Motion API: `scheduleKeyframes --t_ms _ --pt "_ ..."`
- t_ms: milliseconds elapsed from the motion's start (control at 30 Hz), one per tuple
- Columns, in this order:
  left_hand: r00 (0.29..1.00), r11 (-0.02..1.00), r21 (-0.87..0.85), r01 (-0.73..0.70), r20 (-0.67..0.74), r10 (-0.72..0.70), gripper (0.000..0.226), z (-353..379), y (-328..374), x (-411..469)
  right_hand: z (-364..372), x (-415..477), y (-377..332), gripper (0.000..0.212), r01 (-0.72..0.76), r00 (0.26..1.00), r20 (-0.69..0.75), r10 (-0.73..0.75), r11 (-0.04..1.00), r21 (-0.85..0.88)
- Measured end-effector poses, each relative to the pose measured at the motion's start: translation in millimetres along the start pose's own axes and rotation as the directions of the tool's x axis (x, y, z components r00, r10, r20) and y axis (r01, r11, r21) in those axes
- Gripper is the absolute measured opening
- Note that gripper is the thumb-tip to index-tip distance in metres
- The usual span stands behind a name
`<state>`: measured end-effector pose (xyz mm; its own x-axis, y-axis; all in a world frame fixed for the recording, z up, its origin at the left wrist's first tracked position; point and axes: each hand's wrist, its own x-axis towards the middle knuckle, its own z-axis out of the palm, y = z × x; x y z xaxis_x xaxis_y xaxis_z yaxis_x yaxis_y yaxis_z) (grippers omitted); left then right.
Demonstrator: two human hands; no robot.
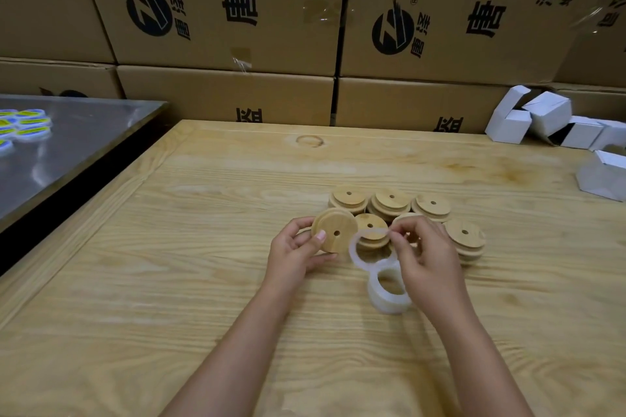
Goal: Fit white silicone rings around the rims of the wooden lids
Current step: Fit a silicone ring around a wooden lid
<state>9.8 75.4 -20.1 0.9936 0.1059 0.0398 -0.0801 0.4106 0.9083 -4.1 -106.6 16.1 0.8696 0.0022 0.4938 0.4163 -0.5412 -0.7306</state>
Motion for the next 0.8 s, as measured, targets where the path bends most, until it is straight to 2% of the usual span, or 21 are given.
scheduleKeyframes --t_ms 133,233,367,500,600,800 --pt "0.999 0.999 -0.022 -0.031 0.039 0.032 0.024 -3.5 0.7 -0.6 18.8 13.3 -17.4 0.015 -0.144 0.988 0.078 0.134 0.978 0.148" --pt "0.996 0.998 -0.018 -0.058 0.07 0.059 0.039 -4.1 0.8 -1.3 34.3 20.1 -23.0 0.013 -0.215 0.977 0.057 0.207 0.955 0.204" --pt "0.996 0.997 0.017 -0.082 0.042 0.081 0.03 -2.7 1.4 -1.5 48.0 14.1 -19.3 0.009 -0.258 0.965 0.057 0.254 0.905 0.337" --pt "0.988 0.985 0.092 -0.147 0.053 0.143 0.014 1.1 0.6 -4.7 50.1 6.1 -12.4 0.01 -0.212 0.973 -0.008 0.23 0.911 0.354" --pt "0.966 0.951 0.173 -0.257 0.059 0.251 0.019 6.4 -1.1 -9.1 49.5 3.8 -10.9 0.014 -0.168 0.98 -0.038 0.195 0.914 0.368" --pt "0.917 0.826 0.414 -0.383 0.062 0.394 0.013 7.5 -10.8 -7.7 51.9 1.1 -6.8 0.017 -0.136 0.984 -0.064 0.168 0.927 0.35"
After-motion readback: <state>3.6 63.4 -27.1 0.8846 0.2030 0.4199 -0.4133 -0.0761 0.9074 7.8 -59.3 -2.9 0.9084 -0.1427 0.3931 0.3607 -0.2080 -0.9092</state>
